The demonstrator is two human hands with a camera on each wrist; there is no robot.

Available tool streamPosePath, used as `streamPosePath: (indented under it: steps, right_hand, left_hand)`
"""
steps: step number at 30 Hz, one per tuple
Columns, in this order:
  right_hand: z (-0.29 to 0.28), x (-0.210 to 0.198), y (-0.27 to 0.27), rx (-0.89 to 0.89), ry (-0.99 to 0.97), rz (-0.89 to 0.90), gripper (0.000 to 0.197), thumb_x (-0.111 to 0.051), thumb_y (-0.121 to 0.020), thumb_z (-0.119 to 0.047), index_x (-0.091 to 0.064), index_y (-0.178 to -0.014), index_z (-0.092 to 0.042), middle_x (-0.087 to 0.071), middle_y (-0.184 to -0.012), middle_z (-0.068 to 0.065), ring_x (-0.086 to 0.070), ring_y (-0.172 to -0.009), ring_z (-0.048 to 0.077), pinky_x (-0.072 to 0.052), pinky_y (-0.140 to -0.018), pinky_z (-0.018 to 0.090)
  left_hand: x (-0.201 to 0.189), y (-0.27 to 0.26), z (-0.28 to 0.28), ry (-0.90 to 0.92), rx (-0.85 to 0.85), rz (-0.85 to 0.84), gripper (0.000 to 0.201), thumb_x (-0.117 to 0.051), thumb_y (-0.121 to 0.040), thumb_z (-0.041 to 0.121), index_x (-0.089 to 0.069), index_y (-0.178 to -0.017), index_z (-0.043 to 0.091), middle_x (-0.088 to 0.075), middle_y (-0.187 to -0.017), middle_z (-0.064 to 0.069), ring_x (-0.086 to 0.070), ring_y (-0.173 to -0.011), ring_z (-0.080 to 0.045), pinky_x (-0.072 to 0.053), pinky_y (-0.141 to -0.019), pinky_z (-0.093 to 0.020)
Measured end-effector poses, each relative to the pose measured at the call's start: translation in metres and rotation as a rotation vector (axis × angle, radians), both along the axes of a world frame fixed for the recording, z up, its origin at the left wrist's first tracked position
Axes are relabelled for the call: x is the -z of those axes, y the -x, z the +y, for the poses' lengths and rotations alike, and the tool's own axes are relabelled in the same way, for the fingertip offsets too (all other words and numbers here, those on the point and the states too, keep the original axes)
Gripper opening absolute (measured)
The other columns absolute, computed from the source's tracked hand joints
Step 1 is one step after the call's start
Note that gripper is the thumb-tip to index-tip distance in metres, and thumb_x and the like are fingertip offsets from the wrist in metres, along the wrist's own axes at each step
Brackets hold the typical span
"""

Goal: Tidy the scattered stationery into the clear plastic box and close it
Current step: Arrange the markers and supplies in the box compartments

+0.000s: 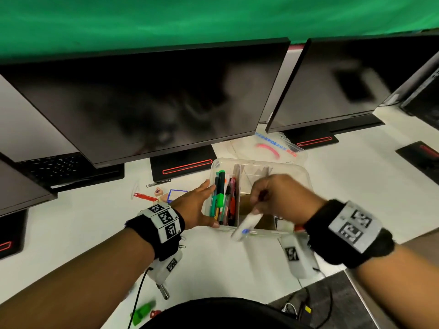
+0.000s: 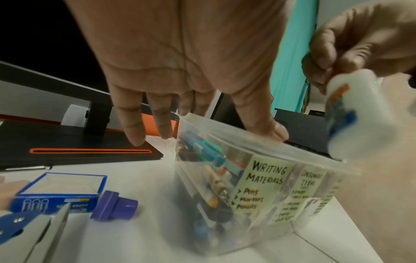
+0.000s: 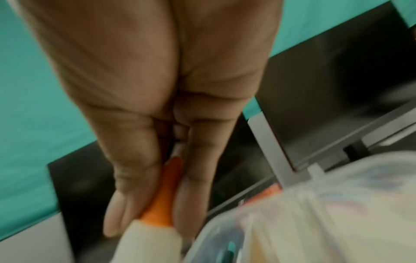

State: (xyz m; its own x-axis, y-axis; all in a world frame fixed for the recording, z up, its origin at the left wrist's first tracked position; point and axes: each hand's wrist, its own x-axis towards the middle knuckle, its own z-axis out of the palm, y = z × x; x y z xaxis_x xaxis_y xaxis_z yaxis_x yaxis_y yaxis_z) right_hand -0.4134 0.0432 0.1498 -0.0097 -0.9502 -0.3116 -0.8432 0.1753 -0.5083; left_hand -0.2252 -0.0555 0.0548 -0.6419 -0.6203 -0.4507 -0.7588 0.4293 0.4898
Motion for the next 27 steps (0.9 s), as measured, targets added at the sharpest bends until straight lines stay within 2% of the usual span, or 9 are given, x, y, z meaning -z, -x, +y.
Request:
streamPosePath:
  steps: [2,4,7,12,16,20,23,25,27]
  right_hand:
    - [-0.014,-0.018,0.025,0.088,0.007,0.024,0.020,-0.076,-0.072,-0.001,-0.064,-0.065,-0.016,-0.060,-0.060,-0.009,-0.056,-0.048,-0.004,-0.044,-0.053,0.005]
    - [-0.030,-0.029,0.049,0.184,0.004,0.084,0.022,-0.075,-0.074,-0.001,-0.061,-0.063,-0.013,-0.065,-0.059,0.001,-0.064,-0.051,0.009,-0.054,-0.057,0.020]
    - [-0.050,-0.026,0.070,0.256,-0.015,0.292,0.009,-0.075,-0.077,-0.009,-0.068,-0.077,-0.003,-0.073,-0.078,0.014,-0.072,-0.071,0.026,-0.059,-0.071,0.032]
    - [-0.071,0.009,0.073,0.064,-0.288,0.703,0.037,-0.068,-0.084,-0.024,-0.062,-0.115,-0.005,-0.064,-0.116,0.011,-0.060,-0.108,0.025,-0.048,-0.096,0.030]
    - [-0.075,0.043,0.075,0.008,-0.380,0.765,0.033,-0.056,-0.091,-0.014,-0.057,-0.120,0.001,-0.058,-0.105,0.015,-0.059,-0.107,0.028,-0.045,-0.095,0.030]
    - [-0.066,0.083,0.080,-0.013,-0.455,0.718,0.046,-0.047,-0.097,-0.020,-0.040,-0.137,0.002,-0.048,-0.136,0.021,-0.044,-0.130,0.032,-0.034,-0.108,0.037]
    - [-0.064,0.090,0.077,-0.067,-0.511,0.691,0.026,-0.060,-0.090,-0.017,-0.063,-0.106,0.003,-0.053,-0.074,0.009,-0.053,-0.083,0.023,-0.045,-0.077,0.030]
    - [-0.062,0.092,0.079,-0.049,-0.512,0.707,0.022,-0.063,-0.085,-0.010,-0.057,-0.065,-0.004,-0.043,-0.059,0.001,-0.047,-0.059,0.018,-0.041,-0.064,0.026]
    - [-0.059,0.093,0.081,-0.090,-0.510,0.724,0.037,-0.061,-0.083,-0.007,-0.041,-0.052,-0.013,-0.040,-0.057,-0.001,-0.043,-0.053,0.015,-0.041,-0.063,0.025]
  left_hand:
    - [-0.003,0.001,0.001,0.018,0.008,-0.026,0.106,-0.072,-0.074,0.047,-0.002,-0.151,0.030,0.005,-0.159,0.010,-0.021,-0.145,-0.018,-0.033,-0.112,-0.036]
    - [-0.005,0.002,0.001,0.044,0.022,-0.047,0.107,-0.073,-0.072,0.049,-0.003,-0.151,0.029,0.004,-0.160,0.009,-0.021,-0.145,-0.018,-0.032,-0.112,-0.035]
    - [-0.008,0.004,0.001,0.072,0.036,-0.085,0.108,-0.072,-0.071,0.053,-0.003,-0.150,0.028,0.004,-0.160,0.007,-0.020,-0.145,-0.020,-0.032,-0.112,-0.036]
    - [-0.009,0.003,0.003,0.084,0.033,-0.114,0.107,-0.070,-0.071,0.056,-0.003,-0.150,0.030,0.003,-0.160,0.006,-0.019,-0.145,-0.020,-0.033,-0.111,-0.037]
    - [-0.010,0.001,-0.001,0.067,0.026,-0.113,0.107,-0.072,-0.072,0.052,-0.003,-0.150,0.029,0.003,-0.160,0.007,-0.020,-0.145,-0.020,-0.034,-0.110,-0.038]
    - [-0.011,0.001,-0.002,0.059,0.023,-0.113,0.106,-0.072,-0.073,0.050,-0.003,-0.150,0.030,0.003,-0.160,0.007,-0.018,-0.146,-0.021,-0.032,-0.111,-0.039]
    - [-0.011,0.001,-0.002,0.056,0.019,-0.111,0.105,-0.072,-0.074,0.049,-0.003,-0.150,0.029,0.003,-0.160,0.007,-0.017,-0.146,-0.020,-0.032,-0.112,-0.039]
    - [-0.009,0.001,-0.002,0.059,0.021,-0.101,0.104,-0.072,-0.074,0.048,-0.003,-0.150,0.029,0.004,-0.160,0.007,-0.016,-0.146,-0.020,-0.031,-0.112,-0.039]
    - [-0.006,0.001,-0.003,0.055,0.021,-0.084,0.104,-0.072,-0.074,0.048,-0.004,-0.150,0.029,0.003,-0.160,0.007,-0.015,-0.146,-0.019,-0.029,-0.113,-0.039]
